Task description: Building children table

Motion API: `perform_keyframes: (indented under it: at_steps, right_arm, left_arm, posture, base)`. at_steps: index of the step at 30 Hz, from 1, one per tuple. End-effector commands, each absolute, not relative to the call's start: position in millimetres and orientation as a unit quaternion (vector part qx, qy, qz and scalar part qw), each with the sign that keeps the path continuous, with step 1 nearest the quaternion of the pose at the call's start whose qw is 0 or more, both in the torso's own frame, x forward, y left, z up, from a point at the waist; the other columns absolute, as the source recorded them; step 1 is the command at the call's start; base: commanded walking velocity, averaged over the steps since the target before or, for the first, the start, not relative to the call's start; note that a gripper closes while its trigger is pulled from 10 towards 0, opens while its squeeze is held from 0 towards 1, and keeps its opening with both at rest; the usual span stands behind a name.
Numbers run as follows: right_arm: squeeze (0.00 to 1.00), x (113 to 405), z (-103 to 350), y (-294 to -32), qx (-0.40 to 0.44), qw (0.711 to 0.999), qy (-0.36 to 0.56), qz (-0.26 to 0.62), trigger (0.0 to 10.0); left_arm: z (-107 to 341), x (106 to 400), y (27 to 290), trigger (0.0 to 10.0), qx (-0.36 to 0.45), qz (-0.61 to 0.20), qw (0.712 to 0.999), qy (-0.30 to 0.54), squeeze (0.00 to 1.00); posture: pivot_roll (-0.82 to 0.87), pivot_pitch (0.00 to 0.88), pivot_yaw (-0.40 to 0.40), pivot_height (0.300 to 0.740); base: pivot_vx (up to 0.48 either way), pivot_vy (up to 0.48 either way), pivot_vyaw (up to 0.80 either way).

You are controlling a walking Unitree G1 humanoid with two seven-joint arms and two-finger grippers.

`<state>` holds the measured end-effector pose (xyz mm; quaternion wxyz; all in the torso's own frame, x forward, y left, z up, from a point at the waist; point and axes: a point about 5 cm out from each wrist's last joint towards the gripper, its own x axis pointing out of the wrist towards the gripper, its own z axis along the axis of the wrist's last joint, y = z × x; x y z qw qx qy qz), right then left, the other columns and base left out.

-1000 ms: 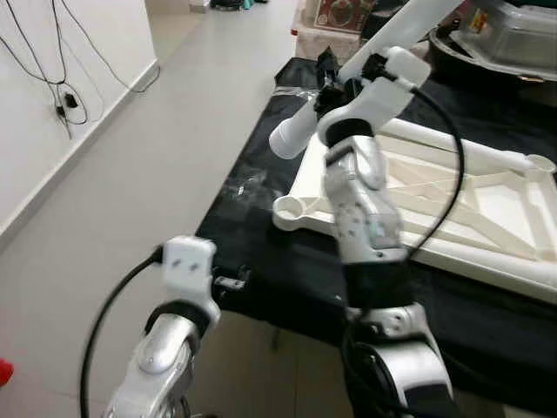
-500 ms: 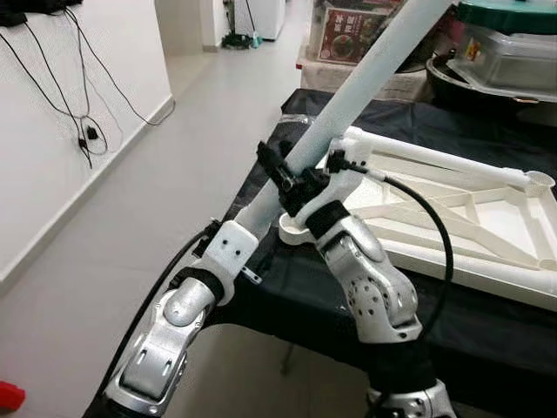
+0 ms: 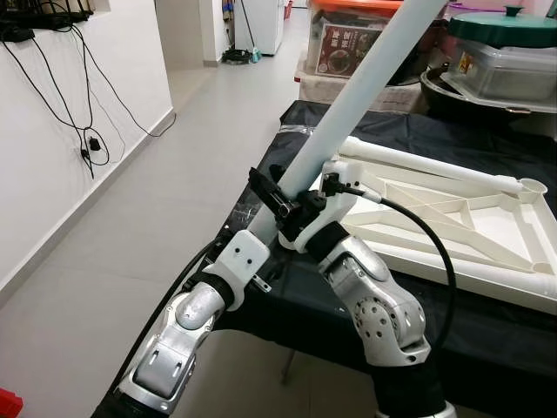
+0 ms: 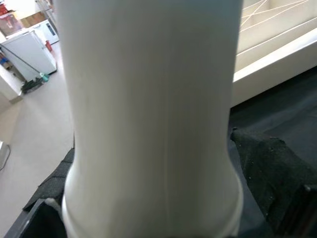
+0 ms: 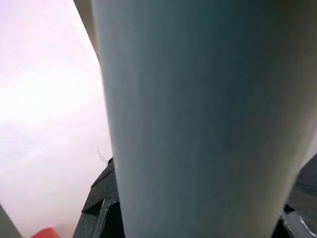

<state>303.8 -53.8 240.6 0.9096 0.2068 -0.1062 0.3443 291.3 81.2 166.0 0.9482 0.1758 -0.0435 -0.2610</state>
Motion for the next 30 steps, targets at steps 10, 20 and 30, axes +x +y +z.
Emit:
perform_keyframes:
  at_steps: [10,20,30]
  right_arm:
    - [0.00,300,242,-48,0.195,0.906,-0.112,0.359,10.0]
    - [0.00,298,236,-49,0.184,0.908,-0.109,0.360,10.0]
    - [0.00,298,231,-50,0.175,0.911,-0.104,0.358,10.0]
  left_arm:
    - [162,284,52,10.0,0.166,-0.309,0.935,-0.050,0.00]
    - [159,280,45,0.0,0.162,-0.326,0.930,-0.050,0.00]
    - [157,279,49,0.0,0.160,-0.323,0.931,-0.051,0.00]
  posture:
    - [0.09,0.044,-0.041,0.740]
    - [0.09,0.046,-0.035,0.740]
    - [0.09,0.044,-0.031,0.740]
  base:
    - [0.000,0.000,0.00]
    - [0.000,0.000,0.00]
    - [0.000,0.000,0.00]
